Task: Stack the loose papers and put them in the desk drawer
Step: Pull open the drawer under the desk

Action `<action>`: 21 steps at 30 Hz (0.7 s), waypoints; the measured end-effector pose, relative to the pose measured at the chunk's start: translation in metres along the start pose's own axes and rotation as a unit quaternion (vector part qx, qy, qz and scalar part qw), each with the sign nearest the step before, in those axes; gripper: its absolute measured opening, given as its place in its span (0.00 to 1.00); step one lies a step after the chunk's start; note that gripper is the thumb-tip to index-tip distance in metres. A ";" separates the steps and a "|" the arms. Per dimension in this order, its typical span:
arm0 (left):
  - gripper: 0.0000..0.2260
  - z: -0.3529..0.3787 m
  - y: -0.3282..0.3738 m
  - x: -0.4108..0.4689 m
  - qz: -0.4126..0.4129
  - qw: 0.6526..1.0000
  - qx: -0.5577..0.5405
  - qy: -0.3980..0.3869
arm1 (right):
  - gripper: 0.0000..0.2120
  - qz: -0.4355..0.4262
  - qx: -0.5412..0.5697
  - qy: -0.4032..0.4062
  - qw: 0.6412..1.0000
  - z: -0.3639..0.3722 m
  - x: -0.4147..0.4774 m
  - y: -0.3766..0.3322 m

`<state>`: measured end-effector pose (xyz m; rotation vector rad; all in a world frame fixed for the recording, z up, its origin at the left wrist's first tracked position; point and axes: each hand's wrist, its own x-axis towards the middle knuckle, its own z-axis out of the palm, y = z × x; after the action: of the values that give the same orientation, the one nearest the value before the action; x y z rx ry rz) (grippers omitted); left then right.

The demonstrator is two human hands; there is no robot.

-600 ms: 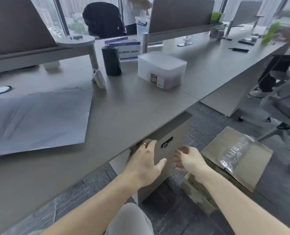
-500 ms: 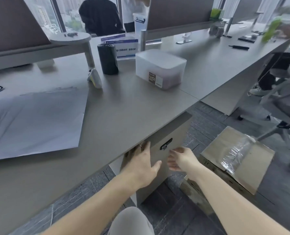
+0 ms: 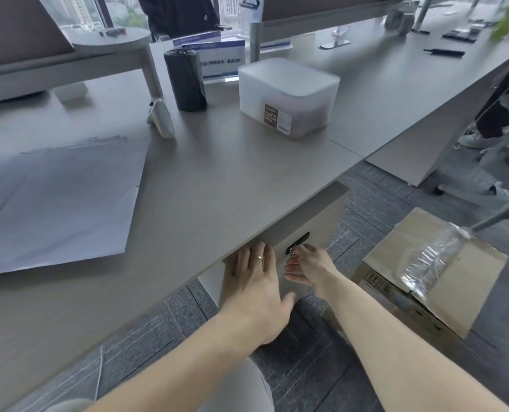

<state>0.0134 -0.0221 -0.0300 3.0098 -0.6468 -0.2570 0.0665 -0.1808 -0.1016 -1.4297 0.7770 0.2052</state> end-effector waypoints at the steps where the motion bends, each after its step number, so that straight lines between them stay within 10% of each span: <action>1: 0.40 0.000 0.001 -0.002 -0.001 1.000 0.001 -0.001 | 0.11 -0.003 0.005 0.006 1.000 0.001 0.000 0.003; 21: 0.42 -0.009 0.011 -0.014 -0.023 0.999 0.012 -0.024 | 0.08 -0.008 0.012 0.070 0.997 -0.145 -0.131 0.094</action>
<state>-0.0021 -0.0259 -0.0177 3.0531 -0.5892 -0.3278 -0.1355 -0.2587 -0.0929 -1.4378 0.8791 0.0844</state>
